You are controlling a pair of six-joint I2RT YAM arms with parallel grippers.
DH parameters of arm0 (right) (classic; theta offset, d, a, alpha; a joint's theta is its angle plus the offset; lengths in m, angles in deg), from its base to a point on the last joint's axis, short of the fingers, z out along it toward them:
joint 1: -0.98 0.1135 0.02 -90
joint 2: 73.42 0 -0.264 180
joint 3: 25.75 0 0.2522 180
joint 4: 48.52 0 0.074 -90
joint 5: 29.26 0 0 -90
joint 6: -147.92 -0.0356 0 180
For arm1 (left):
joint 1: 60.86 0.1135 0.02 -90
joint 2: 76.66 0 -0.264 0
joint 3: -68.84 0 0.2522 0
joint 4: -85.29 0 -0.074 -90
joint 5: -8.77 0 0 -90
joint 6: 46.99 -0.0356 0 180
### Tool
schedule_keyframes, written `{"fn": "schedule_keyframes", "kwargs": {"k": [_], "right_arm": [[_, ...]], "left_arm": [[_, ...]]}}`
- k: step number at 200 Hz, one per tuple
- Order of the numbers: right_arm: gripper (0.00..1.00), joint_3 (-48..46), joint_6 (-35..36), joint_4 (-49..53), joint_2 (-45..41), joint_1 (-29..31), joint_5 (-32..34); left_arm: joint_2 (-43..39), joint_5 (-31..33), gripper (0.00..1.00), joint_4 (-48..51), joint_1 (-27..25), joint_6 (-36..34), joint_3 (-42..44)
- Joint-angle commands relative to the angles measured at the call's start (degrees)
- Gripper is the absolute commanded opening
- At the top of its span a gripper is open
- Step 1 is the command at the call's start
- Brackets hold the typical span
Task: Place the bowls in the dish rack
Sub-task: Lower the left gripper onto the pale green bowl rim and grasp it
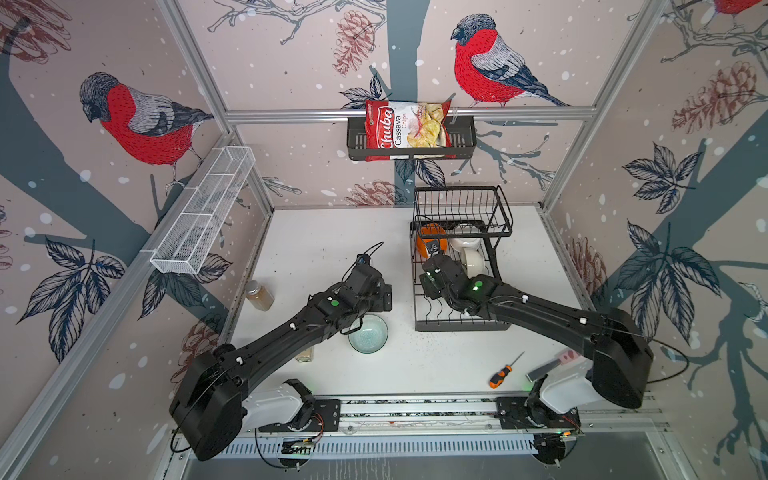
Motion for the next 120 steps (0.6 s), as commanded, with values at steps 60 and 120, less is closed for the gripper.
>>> {"fn": "schedule_keyframes", "kwargs": {"k": [60,120], "right_arm": [[0.77,3.9,0.7,1.9,0.7,0.6,-10.2],[0.77,4.6,-0.4,1.2,2.4,0.3,-9.3]], "left_arm": [[-7.8,-0.4,0.90,13.2,-0.8,3.8,-0.8],[-10.7,-1.9,0.89,27.6,-2.6,8.8,-3.6]]}}
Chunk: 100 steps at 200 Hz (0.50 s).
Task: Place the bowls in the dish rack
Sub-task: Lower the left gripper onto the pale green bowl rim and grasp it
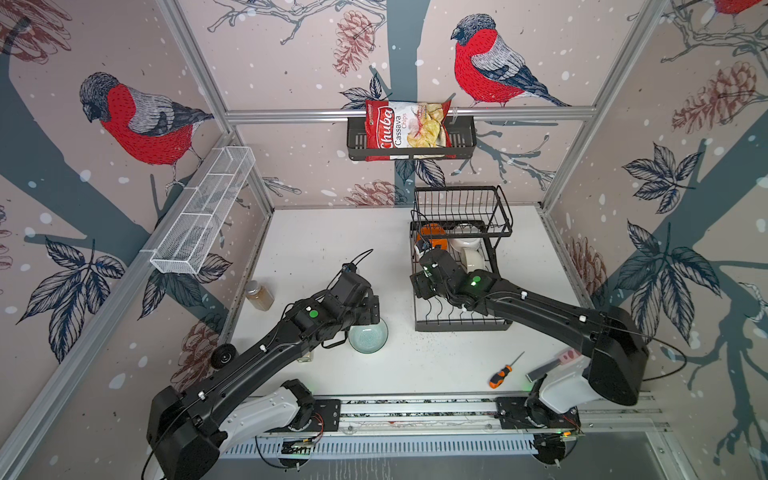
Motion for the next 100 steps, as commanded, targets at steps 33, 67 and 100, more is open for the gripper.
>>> {"fn": "schedule_keyframes", "kwargs": {"k": [33,67,100], "right_arm": [[0.77,-0.8,-0.6,-2.1,0.4,-0.6,-0.7],[0.77,-2.4,-0.5,-3.9,-0.9,-1.2,-0.6],[0.77,-3.8,-0.8,-4.9,-2.4,-2.1,-1.4]], "left_arm": [[-0.9,-3.6,0.87,11.9,-1.5,5.8,1.3],[-1.1,-5.1,0.86,10.7,-3.0,9.0,4.7],[-1.2,-4.2,0.84,9.7,-3.7,11.3,7.1]]}}
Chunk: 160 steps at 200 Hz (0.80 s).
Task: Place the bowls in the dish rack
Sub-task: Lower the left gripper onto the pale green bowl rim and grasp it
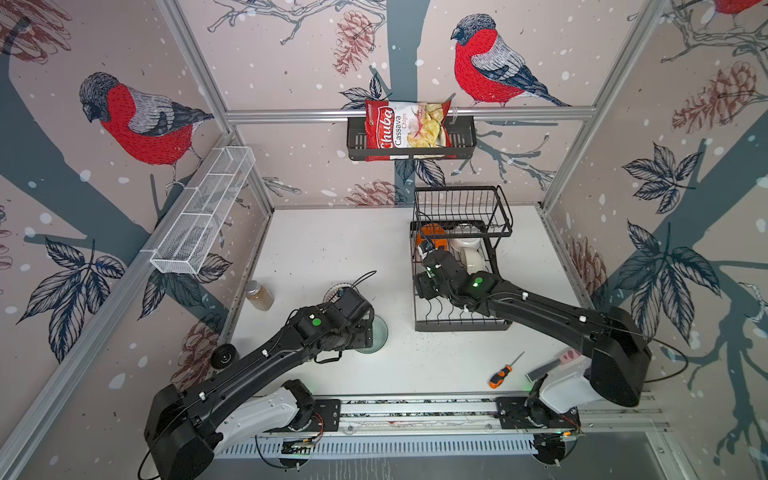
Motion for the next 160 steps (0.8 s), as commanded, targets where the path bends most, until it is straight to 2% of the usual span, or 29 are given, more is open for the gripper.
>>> {"fn": "schedule_keyframes", "kwargs": {"k": [1,79,121,160], "right_arm": [[0.77,-0.8,-0.6,-2.4,-1.0,-0.4,-0.6],[0.77,-2.7,-0.4,-3.4,-1.8,-0.5,-0.1],[0.76,-4.1,-0.2,-4.1,-2.7,-0.7,-0.3],[0.76,-5.3,-0.2,-4.8,-3.3,-1.1,-0.5]], "left_arm": [[-0.2,-0.2,0.83,-0.2,-0.4,3.0,1.5],[2.4,1.6,0.69,-6.0,-0.5,6.2,6.1],[5.0,2.3,0.57,-9.8,-0.5,7.6,7.4],[6.8,1.8,0.42,-12.1,-0.4,8.4,8.6]]}}
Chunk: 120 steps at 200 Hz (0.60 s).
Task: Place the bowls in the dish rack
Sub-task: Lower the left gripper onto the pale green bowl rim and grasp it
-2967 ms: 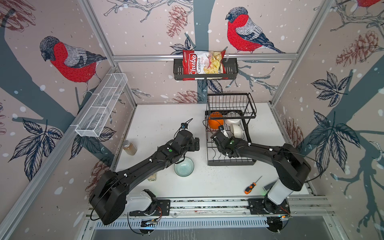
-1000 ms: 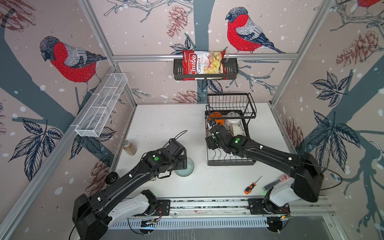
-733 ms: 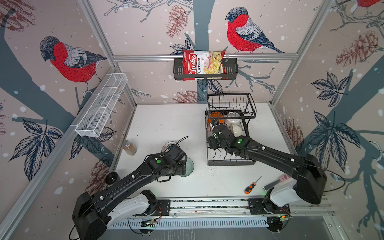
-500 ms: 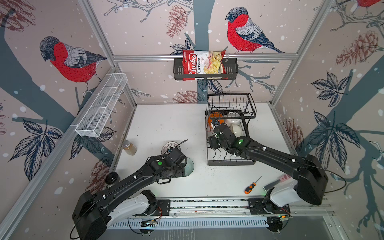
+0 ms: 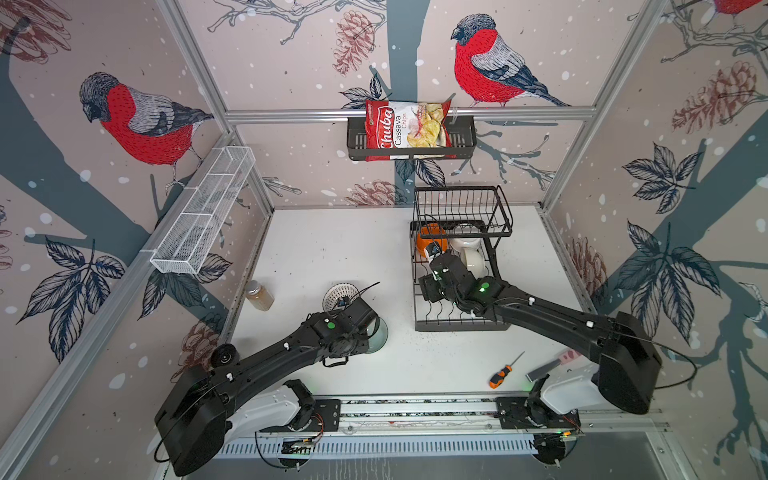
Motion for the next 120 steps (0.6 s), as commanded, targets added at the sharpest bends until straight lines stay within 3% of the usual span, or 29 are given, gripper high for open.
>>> {"fn": "schedule_keyframes", "kwargs": {"k": [1,120], "right_arm": [[0.76,-0.4,-0.2,-2.0,-0.6,-0.2,-0.2],[0.76,-1.8,0.2,-2.9,-0.9,-0.7,-0.8]], "left_arm": [[0.8,0.2,0.41,-2.3,-0.1,1.2,0.5],[2.4,0.0,0.06,-4.5,-0.2,0.2,0.9]]}}
